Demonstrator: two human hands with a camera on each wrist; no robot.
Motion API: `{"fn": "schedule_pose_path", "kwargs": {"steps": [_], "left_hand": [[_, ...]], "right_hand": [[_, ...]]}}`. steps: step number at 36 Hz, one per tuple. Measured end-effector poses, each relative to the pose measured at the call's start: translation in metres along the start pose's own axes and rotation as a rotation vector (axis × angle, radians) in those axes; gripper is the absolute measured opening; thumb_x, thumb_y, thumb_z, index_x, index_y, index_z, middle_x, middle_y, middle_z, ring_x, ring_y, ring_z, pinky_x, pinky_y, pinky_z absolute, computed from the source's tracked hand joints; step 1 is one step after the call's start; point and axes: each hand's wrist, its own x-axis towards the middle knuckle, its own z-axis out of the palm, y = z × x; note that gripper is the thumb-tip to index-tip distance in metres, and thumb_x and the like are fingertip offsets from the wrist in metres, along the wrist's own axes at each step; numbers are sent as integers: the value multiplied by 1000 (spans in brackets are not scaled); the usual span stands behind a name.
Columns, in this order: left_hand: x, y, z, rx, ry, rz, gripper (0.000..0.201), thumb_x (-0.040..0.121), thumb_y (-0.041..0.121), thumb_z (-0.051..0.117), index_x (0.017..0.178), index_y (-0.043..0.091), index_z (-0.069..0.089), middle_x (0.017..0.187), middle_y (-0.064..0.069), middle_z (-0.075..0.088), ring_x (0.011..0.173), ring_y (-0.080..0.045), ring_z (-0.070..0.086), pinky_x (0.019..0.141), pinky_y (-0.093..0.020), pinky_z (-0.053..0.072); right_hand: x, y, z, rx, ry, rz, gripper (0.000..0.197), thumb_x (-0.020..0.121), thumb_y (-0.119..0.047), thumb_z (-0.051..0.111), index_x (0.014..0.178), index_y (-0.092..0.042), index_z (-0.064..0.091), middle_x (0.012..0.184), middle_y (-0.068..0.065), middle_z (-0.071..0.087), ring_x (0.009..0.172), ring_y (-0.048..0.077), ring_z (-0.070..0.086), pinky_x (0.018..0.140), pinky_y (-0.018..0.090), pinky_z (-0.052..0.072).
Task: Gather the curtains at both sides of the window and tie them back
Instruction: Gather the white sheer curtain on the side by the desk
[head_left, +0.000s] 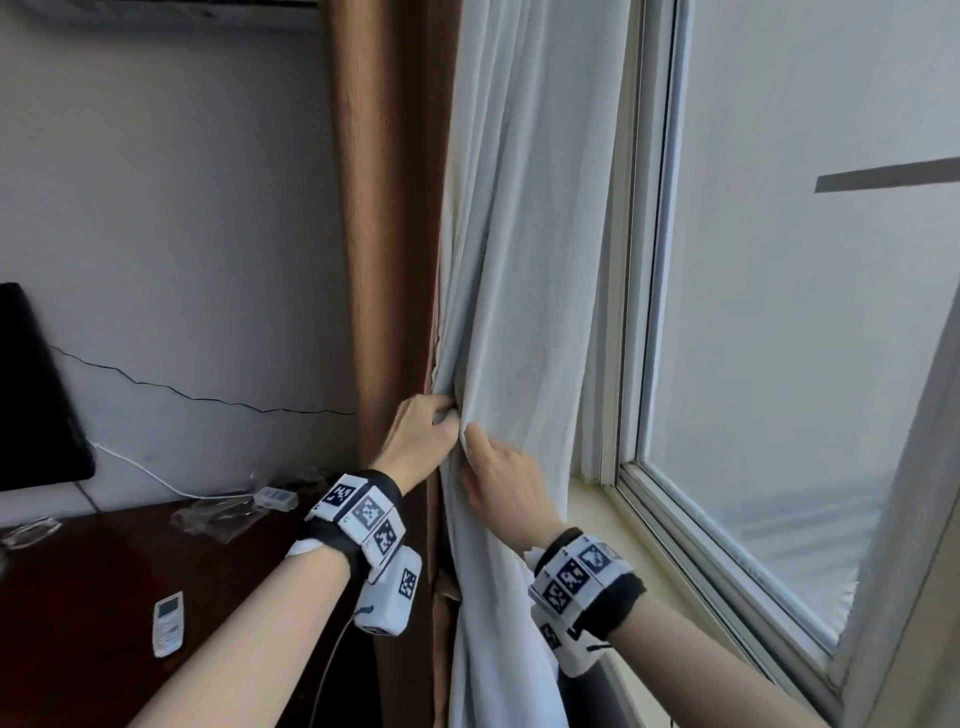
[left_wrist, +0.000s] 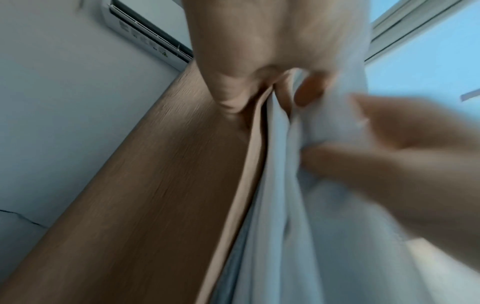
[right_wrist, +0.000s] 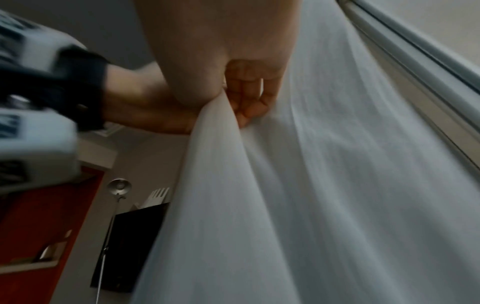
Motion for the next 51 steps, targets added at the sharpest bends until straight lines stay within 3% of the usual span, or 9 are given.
{"fn": "schedule_pose_path", "kwargs": {"steps": [5,9,16,21,25,33,40,45,51], "left_hand": [[-4,6,-1,-28,-29,-34,47,87,58,54,63,17,58,61,8,58,61,-8,59,61,-23,47],[2,1,0,55,65,-71,37,84,45,63,98,12,72,95,-3,72,93,-16,67,83,-32,55],[17,-16,-11,211,88,-75,36,95,36,49,110,8,67,109,-19,65,99,-37,62,83,-42,54],[22,-28,-19,322,68,-6,37,99,27,47,109,-5,64,107,-32,61,100,-47,58,85,-45,50],[24,-39,-29,305,81,32,31,98,20,49,111,-3,66,105,-33,62,98,-48,59,85,-48,51],[31,-61,-45,210,113,75,29,96,17,54,100,-9,67,94,-28,67,91,-43,63,80,-44,53],[36,-68,-50,185,105,63,29,96,18,53,102,-6,68,97,-28,68,93,-43,63,81,-44,53],[37,-70,-51,189,114,60,28,96,17,53,103,-6,68,101,-25,68,97,-41,62,84,-40,52],[42,-77,-52,236,129,43,30,97,20,50,102,-4,67,98,-24,68,93,-40,63,82,-42,53]], "right_hand": [[14,1,18,79,-60,29,35,88,-6,45,123,-4,44,93,13,61,75,31,58,61,30,32],[18,-1,29,173,-95,-47,33,86,-4,46,119,-2,45,98,14,58,77,28,54,63,30,32],[11,21,39,291,-169,-22,41,93,-30,47,133,-27,39,109,-8,54,100,10,54,87,26,40],[17,58,46,380,-36,238,23,96,-25,50,115,-20,63,107,-5,63,96,10,60,90,31,48],[26,90,40,548,105,639,23,94,-20,54,117,-18,57,109,2,64,92,10,60,77,26,53],[66,101,57,943,-258,833,64,91,-37,59,143,-18,27,137,-3,37,133,21,33,106,46,26],[92,75,94,1030,-19,831,27,90,-21,61,117,-22,55,99,-9,64,90,9,60,70,22,44],[101,82,123,945,-42,775,37,82,-41,66,115,-25,63,103,-8,73,97,12,68,93,41,52],[100,86,121,649,100,721,34,82,-40,63,86,-7,62,78,13,68,78,32,65,72,42,53]]}}
